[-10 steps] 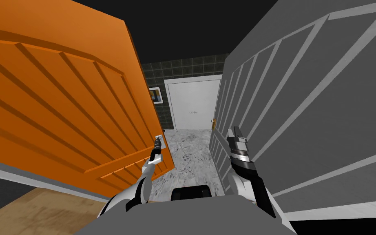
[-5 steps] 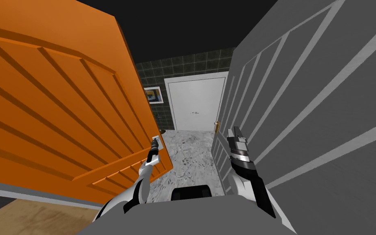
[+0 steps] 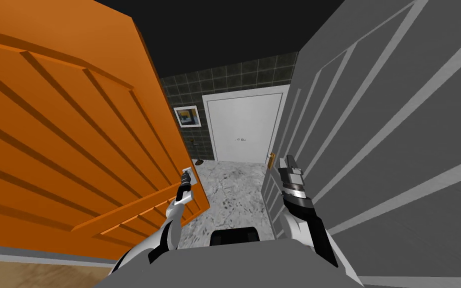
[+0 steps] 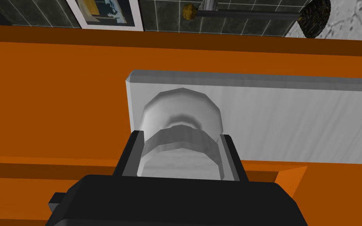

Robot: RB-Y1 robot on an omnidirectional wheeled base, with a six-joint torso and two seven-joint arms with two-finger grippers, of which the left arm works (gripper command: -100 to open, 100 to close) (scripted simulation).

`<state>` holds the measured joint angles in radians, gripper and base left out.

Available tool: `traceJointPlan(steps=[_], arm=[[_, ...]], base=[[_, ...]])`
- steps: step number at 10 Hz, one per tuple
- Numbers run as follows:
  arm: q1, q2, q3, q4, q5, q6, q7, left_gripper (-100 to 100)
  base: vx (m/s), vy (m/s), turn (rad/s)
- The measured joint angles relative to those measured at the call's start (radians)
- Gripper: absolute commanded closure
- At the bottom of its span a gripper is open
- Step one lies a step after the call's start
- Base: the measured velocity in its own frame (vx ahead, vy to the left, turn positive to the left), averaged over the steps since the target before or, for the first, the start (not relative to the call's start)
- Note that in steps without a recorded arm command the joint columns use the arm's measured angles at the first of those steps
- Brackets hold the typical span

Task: Push the door open

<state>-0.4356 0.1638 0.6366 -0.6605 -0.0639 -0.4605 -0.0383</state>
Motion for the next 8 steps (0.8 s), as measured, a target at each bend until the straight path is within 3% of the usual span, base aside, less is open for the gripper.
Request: traceJointPlan(steps=[6,8], arm=[[0.016,0.004,0.048,-0.023,0.011,0.017,-0.017,100],[0.013,0.011,0.076,-0.011,0.016,0.010,-0.028,100]], base=[[0.157,-0.025,0.041],[0.222,-0.005,0.043]])
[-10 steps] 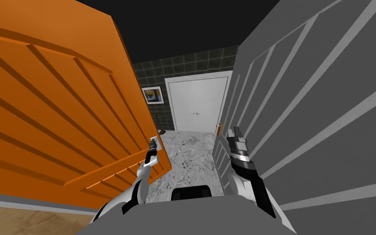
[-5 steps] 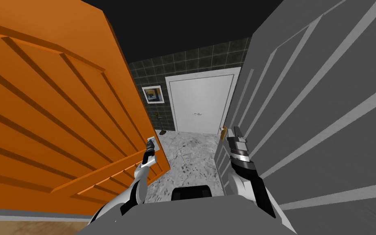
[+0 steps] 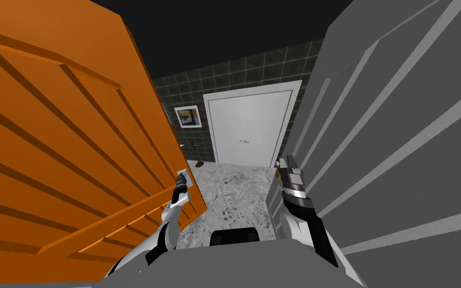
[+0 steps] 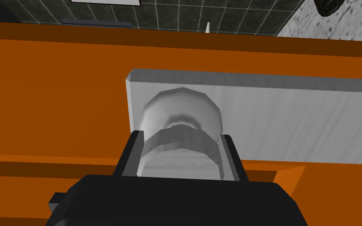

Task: Push the door open

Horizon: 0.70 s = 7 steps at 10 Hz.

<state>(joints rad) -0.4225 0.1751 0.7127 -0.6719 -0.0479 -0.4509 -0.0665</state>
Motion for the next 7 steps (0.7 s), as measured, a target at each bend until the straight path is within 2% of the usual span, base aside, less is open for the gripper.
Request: traceJointPlan(steps=[1,2,3,6,7], arm=[[0.008,0.001,0.010,-0.015,0.002,0.005,-0.001,100],[0.001,0.009,0.025,-0.007,0.005,0.002,-0.006,100],[-0.006,0.024,0.038,0.021,0.008,-0.015,-0.008,100],[0.016,0.015,0.068,-0.022,0.011,0.001,-0.021,100],[0.018,0.020,0.079,-0.013,0.013,-0.001,-0.023,100]], base=[[0.185,-0.014,0.053],[0.187,-0.014,0.039],[0.142,-0.014,0.031],[0.175,-0.034,0.051],[0.190,0.001,0.034]])
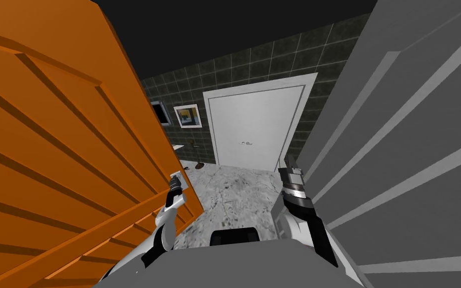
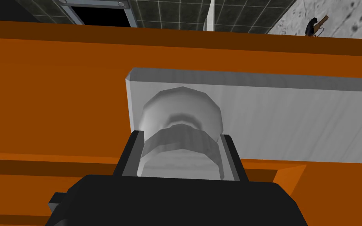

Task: Push the door open

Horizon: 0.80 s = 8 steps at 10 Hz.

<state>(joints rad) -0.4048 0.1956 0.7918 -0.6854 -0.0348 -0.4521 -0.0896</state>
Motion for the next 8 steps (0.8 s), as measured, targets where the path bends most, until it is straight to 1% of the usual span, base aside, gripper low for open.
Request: traceJointPlan(steps=[1,2,3,4,5,7,8], arm=[[0.001,0.007,0.010,0.009,0.002,-0.004,0.000,100],[0.000,0.011,0.012,0.009,0.003,-0.005,0.000,100],[-0.004,0.012,0.024,0.015,0.004,-0.006,-0.005,100],[0.002,0.008,0.036,0.005,0.004,-0.001,-0.011,100],[0.009,0.010,0.047,0.000,0.005,0.002,-0.012,100],[0.009,0.015,0.078,-0.004,0.008,0.001,-0.021,100],[0.010,0.016,0.095,-0.003,0.009,-0.003,-0.028,100]], base=[[0.084,0.006,0.028],[0.121,0.018,0.029],[0.186,0.011,0.030],[0.217,0.004,0.036],[0.204,0.020,0.038],[0.197,0.027,0.034],[0.190,0.030,0.017]])
